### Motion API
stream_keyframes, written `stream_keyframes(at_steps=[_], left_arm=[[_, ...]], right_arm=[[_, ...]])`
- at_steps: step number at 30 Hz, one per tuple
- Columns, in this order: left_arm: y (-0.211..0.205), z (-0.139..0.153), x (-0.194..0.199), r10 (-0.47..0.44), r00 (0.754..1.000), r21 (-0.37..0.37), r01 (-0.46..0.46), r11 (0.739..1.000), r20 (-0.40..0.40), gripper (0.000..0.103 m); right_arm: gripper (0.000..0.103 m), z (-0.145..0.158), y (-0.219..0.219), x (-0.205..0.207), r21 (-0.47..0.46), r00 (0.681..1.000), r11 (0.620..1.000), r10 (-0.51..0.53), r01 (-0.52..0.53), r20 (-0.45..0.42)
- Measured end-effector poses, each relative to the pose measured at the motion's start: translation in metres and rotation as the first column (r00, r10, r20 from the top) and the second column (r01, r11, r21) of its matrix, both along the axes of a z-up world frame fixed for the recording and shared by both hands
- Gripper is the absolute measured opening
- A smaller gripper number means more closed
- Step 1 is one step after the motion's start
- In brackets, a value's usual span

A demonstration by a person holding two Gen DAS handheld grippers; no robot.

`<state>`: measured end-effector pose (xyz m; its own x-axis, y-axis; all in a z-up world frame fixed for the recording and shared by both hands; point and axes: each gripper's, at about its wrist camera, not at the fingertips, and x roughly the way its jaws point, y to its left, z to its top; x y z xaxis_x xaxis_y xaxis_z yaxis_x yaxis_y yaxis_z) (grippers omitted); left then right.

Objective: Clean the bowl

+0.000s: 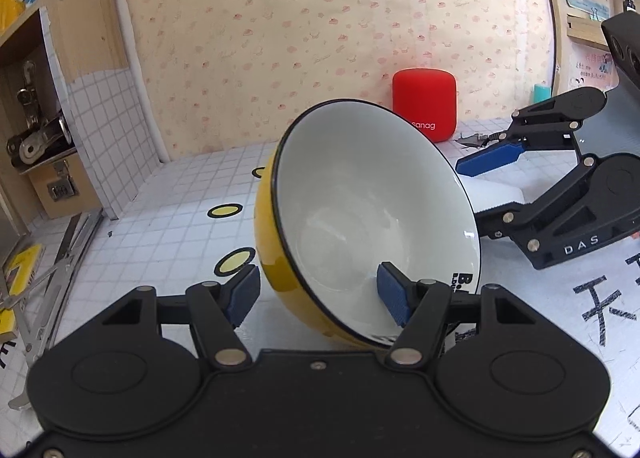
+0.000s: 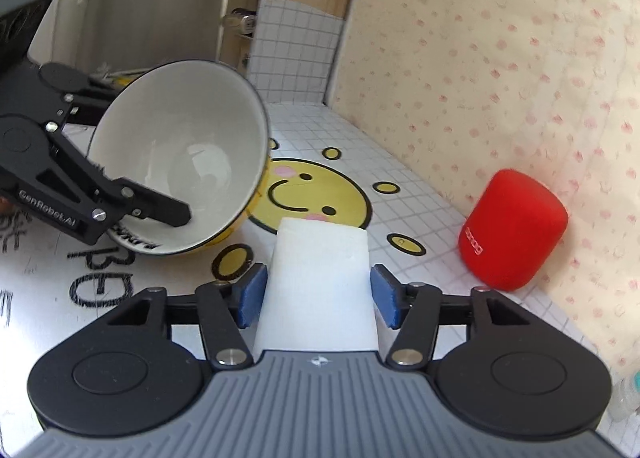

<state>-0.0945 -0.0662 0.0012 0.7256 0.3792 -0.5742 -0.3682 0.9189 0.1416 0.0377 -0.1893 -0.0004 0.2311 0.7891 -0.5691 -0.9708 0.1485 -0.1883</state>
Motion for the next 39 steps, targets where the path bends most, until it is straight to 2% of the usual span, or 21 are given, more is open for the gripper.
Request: stream_keyframes(at_steps=[6,11,13,14,15,17,20,21,23,24,26,27,28,29,30,31,38,39], left_arm=[[-0.002,-0.001,0.0,0.005,1.0,0.005,-0.005,1.0,0.005,0.068],[0.0,-0.001,0.0,0.016,1.0,-0.015,-0.016,1.0,0.009,0.068],[-0.002,-0.001,0.0,0.017,1.0,-0.002,-0.017,1.0,0.006,0.068],[-0.002,-0.001,0.001,0.019,1.0,-0.001,-0.019,1.0,0.005,0.068],[-0.003,-0.001,0.002,0.021,1.0,0.0,-0.021,1.0,0.005,0.068],[-0.003,-0.001,0.003,0.023,1.0,-0.004,-0.023,1.0,0.003,0.068],[-0.004,-0.001,0.004,0.021,1.0,-0.001,-0.021,1.0,-0.001,0.068],[-0.004,-0.001,0.004,0.018,1.0,0.002,-0.018,1.0,-0.002,0.068],[-0.003,0.0,0.004,0.011,1.0,0.009,-0.011,1.0,-0.004,0.068],[-0.004,0.0,0.004,0.011,1.0,0.022,-0.011,1.0,-0.009,0.068],[-0.005,0.0,0.005,0.013,1.0,0.035,-0.012,0.999,-0.017,0.068],[-0.005,0.001,0.005,0.015,1.0,0.031,-0.014,0.999,-0.018,0.068],[-0.005,0.001,0.005,0.016,1.0,0.027,-0.016,1.0,-0.019,0.068],[-0.005,0.001,0.005,0.018,1.0,0.022,-0.018,1.0,-0.02,0.068],[-0.005,0.001,0.006,0.02,1.0,0.018,-0.019,1.0,-0.022,0.069],[-0.005,0.002,0.006,0.021,1.0,0.014,-0.021,1.0,-0.023,0.069],[-0.006,0.003,0.007,0.033,0.999,-0.017,-0.033,0.999,-0.031,0.069],[-0.006,0.004,0.007,0.034,0.999,-0.021,-0.035,0.999,-0.032,0.069]], right_arm=[[0.081,0.0,-0.013,0.015,-0.021,0.983,0.996,-0.089,0.087,-0.16],[0.08,-0.001,-0.021,0.014,-0.022,0.982,0.996,-0.084,0.081,-0.171],[0.079,-0.002,-0.02,0.018,-0.022,0.973,0.996,-0.089,0.086,-0.211],[0.072,-0.001,-0.02,0.017,-0.021,0.972,0.996,-0.089,0.086,-0.215],[0.057,-0.001,-0.02,0.015,-0.014,0.975,0.998,-0.068,0.066,-0.213],[0.057,0.0,-0.02,0.011,-0.005,0.978,0.999,-0.034,0.033,-0.205],[0.056,0.001,-0.018,0.005,-0.002,0.99,1.0,-0.021,0.021,-0.141],[0.056,0.002,-0.017,-0.002,-0.011,0.998,0.999,-0.039,0.038,-0.057],[0.056,0.003,-0.015,-0.014,-0.032,0.992,0.998,-0.057,0.061,0.112],[0.056,0.0,-0.014,-0.027,-0.066,0.971,0.998,-0.005,0.021,0.241],[0.057,-0.006,-0.014,-0.049,-0.112,0.909,0.993,0.075,-0.031,0.411],[0.057,-0.01,-0.012,-0.058,-0.134,0.87,0.99,0.095,-0.034,0.483],[0.057,-0.016,-0.009,-0.069,-0.174,0.815,0.984,0.127,-0.032,0.565],[0.058,-0.02,-0.008,-0.075,-0.194,0.781,0.981,0.145,-0.032,0.607],[0.057,-0.023,-0.006,-0.083,-0.217,0.734,0.976,0.173,-0.037,0.657],[0.057,-0.025,-0.004,-0.087,-0.234,0.706,0.972,0.191,-0.038,0.681],[0.06,-0.031,0.0,-0.105,-0.36,0.573,0.931,0.331,-0.067,0.75],[0.06,-0.03,-0.002,-0.109,-0.368,0.565,0.925,0.353,-0.092,0.746]])
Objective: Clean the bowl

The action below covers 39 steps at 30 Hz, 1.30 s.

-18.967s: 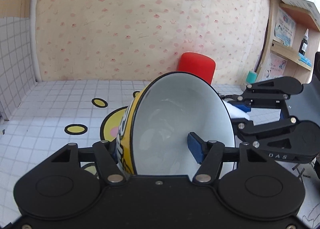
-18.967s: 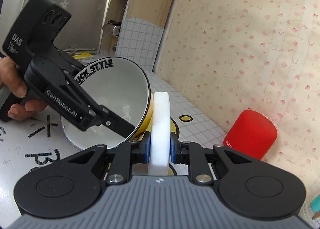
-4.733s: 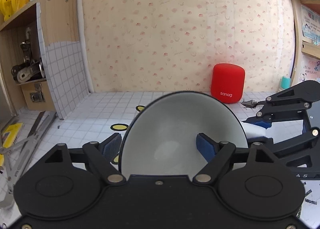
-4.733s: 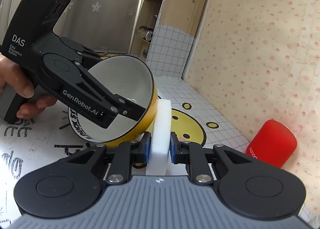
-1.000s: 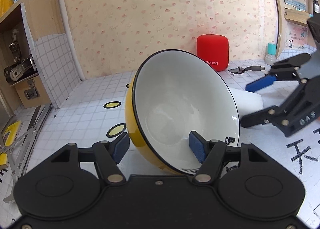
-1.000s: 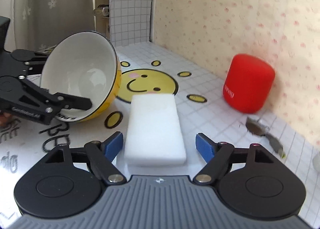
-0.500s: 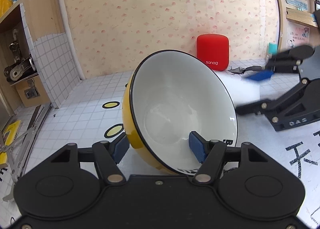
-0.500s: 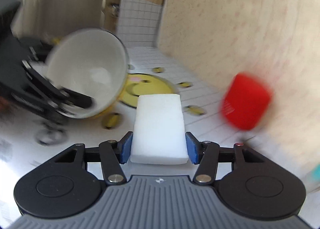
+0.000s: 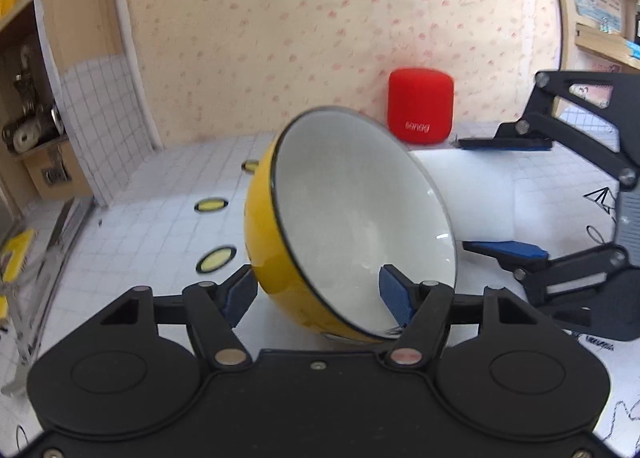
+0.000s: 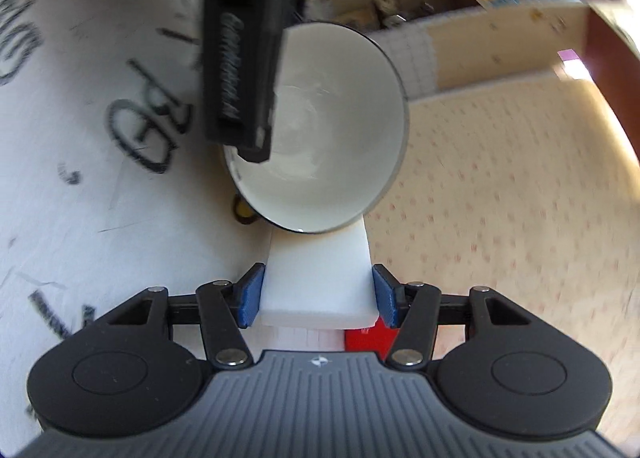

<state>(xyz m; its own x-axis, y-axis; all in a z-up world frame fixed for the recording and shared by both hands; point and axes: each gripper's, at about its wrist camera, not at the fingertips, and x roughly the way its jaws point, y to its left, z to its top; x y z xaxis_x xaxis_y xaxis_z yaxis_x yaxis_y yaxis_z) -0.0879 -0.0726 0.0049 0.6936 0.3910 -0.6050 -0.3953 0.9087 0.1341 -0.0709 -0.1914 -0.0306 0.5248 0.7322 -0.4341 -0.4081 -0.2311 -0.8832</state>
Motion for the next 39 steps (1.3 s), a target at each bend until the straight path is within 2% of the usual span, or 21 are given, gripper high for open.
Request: stream_keyframes(at_steps=[2,4,5,8,10,11,12,13,14,17,18,20,22,24,25,26,27,28,30,33,39], left_arm=[[0.0,0.001,0.0,0.003,1.0,-0.009,-0.003,1.0,-0.002,0.069],[0.0,0.0,-0.001,0.007,1.0,-0.008,-0.007,1.0,0.0,0.069],[0.001,0.0,-0.002,0.009,1.0,-0.007,-0.009,1.0,0.002,0.069],[0.001,0.0,-0.004,0.014,1.0,-0.006,-0.014,1.0,0.006,0.069],[0.002,-0.001,-0.005,0.015,1.0,-0.01,-0.015,1.0,0.01,0.069],[0.003,-0.001,-0.005,0.015,1.0,-0.013,-0.015,1.0,0.013,0.069],[0.003,-0.001,-0.005,0.015,1.0,-0.014,-0.015,1.0,0.014,0.069],[0.004,-0.001,-0.005,0.015,1.0,-0.018,-0.015,1.0,0.015,0.069],[0.004,-0.001,-0.005,0.013,1.0,-0.019,-0.013,1.0,0.016,0.069],[0.004,-0.002,-0.006,0.009,1.0,-0.017,-0.009,1.0,0.02,0.069],[0.004,-0.002,-0.006,0.008,1.0,-0.016,-0.008,1.0,0.022,0.069],[0.004,-0.003,-0.006,0.008,1.0,-0.016,-0.008,1.0,0.027,0.069],[0.004,-0.003,-0.006,0.009,0.999,-0.021,-0.008,1.0,0.031,0.069],[0.004,-0.004,-0.006,0.01,0.999,-0.027,-0.009,1.0,0.037,0.069],[0.005,-0.004,-0.007,0.01,0.999,-0.03,-0.009,1.0,0.041,0.069],[0.005,-0.004,-0.007,0.01,0.999,-0.031,-0.009,0.999,0.042,0.069],[0.005,-0.004,-0.007,0.009,0.999,-0.031,-0.008,1.0,0.042,0.069],[0.005,-0.004,-0.007,0.008,0.999,-0.03,-0.006,1.0,0.042,0.069],[0.005,-0.004,-0.007,0.006,0.999,-0.029,-0.005,1.0,0.041,0.069],[0.004,-0.004,-0.008,-0.013,0.999,-0.008,0.013,1.0,0.042,0.069],[0.003,-0.004,-0.009,-0.058,0.997,0.022,0.057,0.998,0.041,0.065]], right_arm=[[0.063,0.003,-0.001,-0.004,-0.006,1.0,1.0,0.026,-0.026,-0.011],[0.068,0.01,-0.003,-0.004,-0.016,0.996,0.999,0.039,-0.04,-0.076],[0.075,0.013,-0.003,-0.004,-0.011,0.993,0.999,0.043,-0.045,-0.11],[0.078,0.034,-0.007,0.007,0.064,0.935,0.997,0.062,-0.042,-0.349],[0.078,0.049,-0.01,0.024,0.109,0.82,0.994,0.054,0.01,-0.569],[0.078,0.051,-0.009,0.03,0.117,0.785,0.993,0.048,0.031,-0.618],[0.078,0.053,-0.009,0.042,0.124,0.717,0.989,0.028,0.083,-0.697],[0.078,0.054,-0.01,0.052,0.125,0.665,0.984,0.009,0.128,-0.747],[0.078,0.054,-0.011,0.056,0.126,0.639,0.98,-0.001,0.153,-0.769],[0.078,0.054,-0.019,0.09,0.086,0.439,0.94,-0.072,0.331,-0.896],[0.078,0.053,-0.021,0.096,0.067,0.4,0.928,-0.091,0.366,-0.912],[0.078,0.051,-0.023,0.102,0.046,0.368,0.913,-0.116,0.404,-0.922],[0.078,0.045,-0.019,0.105,-0.019,0.309,0.901,-0.168,0.432,-0.936],[0.078,0.037,-0.014,0.1,-0.059,0.275,0.9,-0.193,0.431,-0.942],[0.079,0.033,-0.01,0.097,-0.074,0.268,0.9,-0.206,0.43,-0.941],[0.08,0.032,-0.012,0.093,-0.07,0.279,0.899,-0.207,0.431,-0.938],[0.08,0.031,-0.011,0.086,-0.057,0.318,0.898,-0.213,0.436,-0.924],[0.078,0.03,-0.011,0.083,-0.047,0.337,0.899,-0.212,0.435,-0.917],[0.051,0.032,-0.011,0.081,-0.031,0.359,0.9,-0.204,0.434,-0.911],[0.035,0.036,-0.009,0.08,-0.017,0.39,0.901,-0.205,0.434,-0.898],[0.035,0.042,-0.006,0.074,0.003,0.456,0.914,-0.2,0.407,-0.867]])
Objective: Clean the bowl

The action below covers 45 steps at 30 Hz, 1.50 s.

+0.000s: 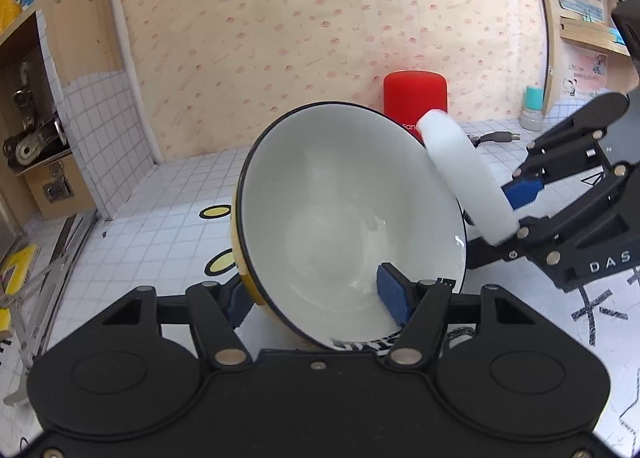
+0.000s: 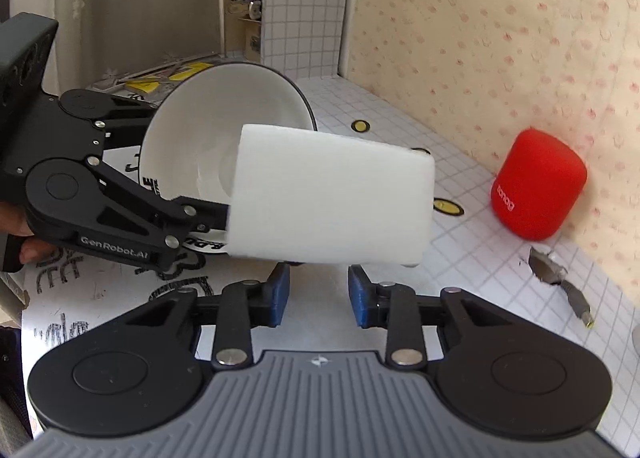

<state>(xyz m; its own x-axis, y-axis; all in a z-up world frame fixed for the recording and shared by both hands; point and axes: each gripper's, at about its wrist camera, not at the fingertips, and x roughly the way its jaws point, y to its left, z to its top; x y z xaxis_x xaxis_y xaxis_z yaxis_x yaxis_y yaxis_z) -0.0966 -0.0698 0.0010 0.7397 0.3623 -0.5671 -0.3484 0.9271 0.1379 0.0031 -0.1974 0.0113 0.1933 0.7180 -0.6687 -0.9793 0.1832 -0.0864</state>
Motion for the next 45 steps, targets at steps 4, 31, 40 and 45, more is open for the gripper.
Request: stream_keyframes(at_steps=[4,31,40,45], left_arm=[[0.006,0.0,0.0,-0.054,0.999,-0.003,0.054,0.999,-0.006,0.062],[0.006,0.0,-0.001,-0.062,0.998,-0.023,0.062,0.998,-0.001,0.061],[0.013,0.001,-0.003,-0.083,0.997,-0.03,0.083,0.996,0.0,0.061],[0.013,0.001,-0.002,-0.084,0.996,-0.034,0.084,0.996,0.001,0.061]], right_arm=[[0.054,0.001,0.0,0.003,-0.02,0.999,1.0,0.016,-0.016,0.038],[0.057,-0.015,0.011,0.005,-0.017,0.969,1.0,-0.004,0.008,0.245],[0.055,-0.015,0.008,0.023,0.046,0.989,0.992,-0.119,0.115,0.087],[0.054,-0.002,-0.002,0.055,0.08,0.95,0.955,-0.271,0.285,-0.153]])
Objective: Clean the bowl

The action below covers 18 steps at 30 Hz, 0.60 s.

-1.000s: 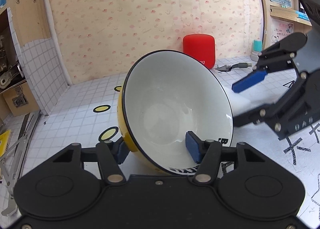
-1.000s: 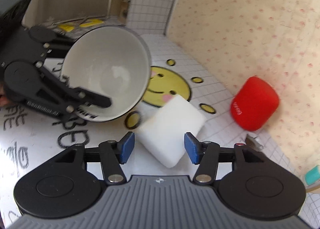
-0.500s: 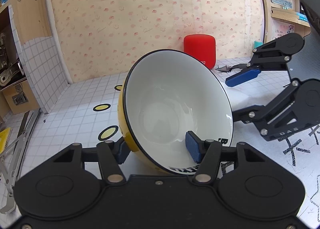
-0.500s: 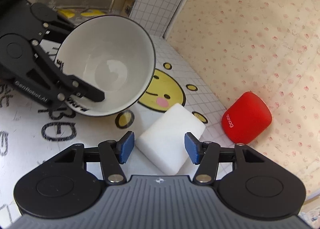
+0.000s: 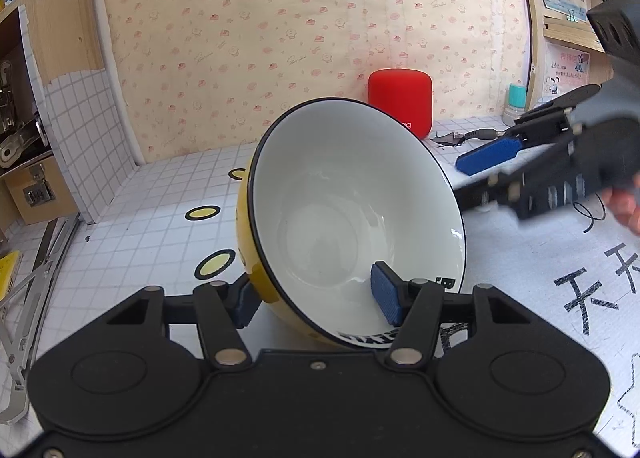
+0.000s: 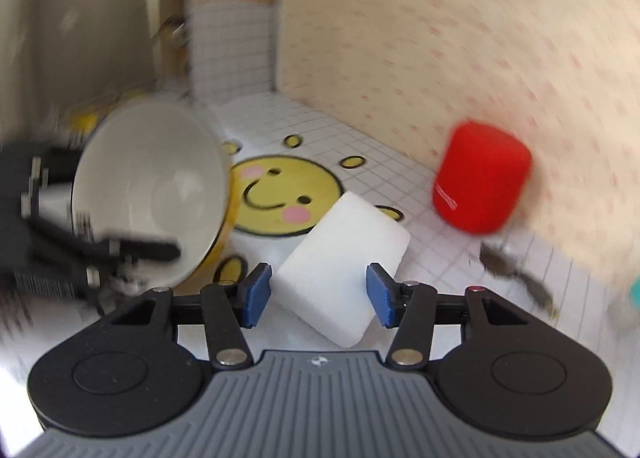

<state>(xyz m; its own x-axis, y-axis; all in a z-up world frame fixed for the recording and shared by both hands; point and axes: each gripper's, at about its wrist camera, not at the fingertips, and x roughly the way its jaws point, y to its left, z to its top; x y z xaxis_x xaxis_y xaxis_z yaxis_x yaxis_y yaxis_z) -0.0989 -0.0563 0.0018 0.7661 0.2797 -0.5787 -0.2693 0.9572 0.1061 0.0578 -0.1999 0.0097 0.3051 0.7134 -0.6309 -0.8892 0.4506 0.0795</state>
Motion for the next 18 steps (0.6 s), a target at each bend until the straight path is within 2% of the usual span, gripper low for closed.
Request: stream_keyframes(at_steps=[2,4,6,9,11,14,16,18], left_arm=[[0.0,0.0,0.0,0.0,1.0,-0.002,0.0,1.0,0.0,0.06],[0.0,0.0,0.001,0.001,1.0,-0.006,-0.001,1.0,0.001,0.061],[0.0,0.0,0.001,0.002,1.0,-0.008,-0.002,1.0,0.001,0.061],[-0.001,0.0,0.001,0.003,1.0,-0.007,-0.003,1.0,0.001,0.061],[-0.001,0.0,0.001,0.004,1.0,-0.005,-0.004,1.0,0.002,0.061],[-0.001,0.0,0.0,0.004,1.0,-0.007,-0.004,1.0,0.003,0.06],[0.0,0.0,0.0,0.004,1.0,-0.01,-0.004,1.0,0.004,0.06],[0.0,0.0,0.0,0.004,1.0,-0.015,-0.004,1.0,0.005,0.06]], right_arm=[[0.055,0.001,-0.005,0.005,-0.01,0.999,0.999,-0.053,0.053,-0.003],[0.054,0.001,-0.005,-0.003,-0.078,0.989,0.994,-0.06,0.071,0.138],[0.055,-0.001,-0.004,-0.008,-0.106,0.981,0.991,-0.056,0.076,0.184],[0.056,-0.003,-0.002,-0.01,-0.105,0.985,0.993,-0.039,0.057,0.168],[0.06,-0.003,-0.001,-0.01,-0.091,0.978,0.992,-0.062,0.082,0.199],[0.08,-0.005,0.001,0.001,-0.071,0.97,0.985,-0.143,0.16,0.196],[0.08,-0.012,0.004,0.016,-0.076,0.979,0.981,-0.167,0.176,0.115],[0.079,-0.018,0.006,0.02,-0.081,0.979,0.979,-0.176,0.185,0.1]])
